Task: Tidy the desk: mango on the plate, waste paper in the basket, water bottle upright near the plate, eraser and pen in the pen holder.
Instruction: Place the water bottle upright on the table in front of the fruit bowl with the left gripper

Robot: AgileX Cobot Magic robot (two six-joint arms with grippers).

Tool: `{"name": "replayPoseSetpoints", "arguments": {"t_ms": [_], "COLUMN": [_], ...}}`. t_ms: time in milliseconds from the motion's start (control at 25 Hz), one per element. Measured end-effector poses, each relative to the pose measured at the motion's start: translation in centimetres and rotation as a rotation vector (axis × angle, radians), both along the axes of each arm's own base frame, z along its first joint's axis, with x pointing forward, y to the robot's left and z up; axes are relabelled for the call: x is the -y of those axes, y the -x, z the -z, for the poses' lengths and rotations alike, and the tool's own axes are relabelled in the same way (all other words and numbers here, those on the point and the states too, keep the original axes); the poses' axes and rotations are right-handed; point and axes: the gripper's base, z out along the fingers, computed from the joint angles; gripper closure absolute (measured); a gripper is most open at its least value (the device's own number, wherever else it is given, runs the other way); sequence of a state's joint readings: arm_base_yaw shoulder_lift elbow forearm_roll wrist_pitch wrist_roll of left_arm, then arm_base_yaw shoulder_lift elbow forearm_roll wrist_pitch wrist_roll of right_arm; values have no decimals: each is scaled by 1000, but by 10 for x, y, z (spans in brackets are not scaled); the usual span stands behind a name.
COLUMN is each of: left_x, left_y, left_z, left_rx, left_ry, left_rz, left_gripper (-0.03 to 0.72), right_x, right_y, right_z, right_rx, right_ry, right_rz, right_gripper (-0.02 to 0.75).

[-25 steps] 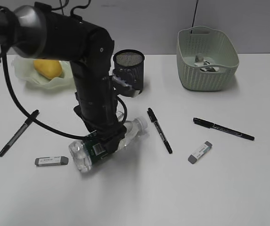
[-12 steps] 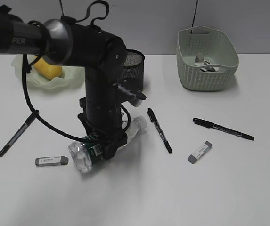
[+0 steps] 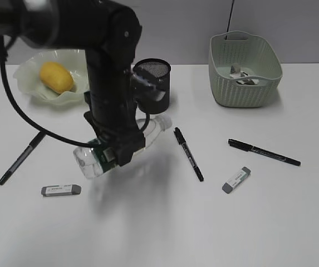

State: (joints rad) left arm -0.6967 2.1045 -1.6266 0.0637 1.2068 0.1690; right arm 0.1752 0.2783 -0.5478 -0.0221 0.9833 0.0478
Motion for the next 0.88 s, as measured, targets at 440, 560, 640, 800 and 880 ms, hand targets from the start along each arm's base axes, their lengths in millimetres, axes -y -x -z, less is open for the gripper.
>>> {"name": "replayPoseSetpoints", "arguments": {"t_ms": [440,560,640,800,880], "left_x": [-70,-112,-141,-192,-213], "left_y": [-11,-15,-16,-8,0], "left_z": [-130,-148,-154,-154,-149], "left_rx": [253,312,349,430,484], "left_ry": [367,386,389,408,430], "left_rz": [-234,-335,-411,-553,-623], "left_gripper": [197,197,197,197,197], "right_x": [0,0,0,0,0], "right_y": [0,0,0,0,0], "right_z": [0,0,0,0,0], "right_rx": [0,0,0,0,0], "right_ry": [0,0,0,0,0], "right_rz": [0,0,0,0,0], "right_gripper": [209,209,209,209,209]}}
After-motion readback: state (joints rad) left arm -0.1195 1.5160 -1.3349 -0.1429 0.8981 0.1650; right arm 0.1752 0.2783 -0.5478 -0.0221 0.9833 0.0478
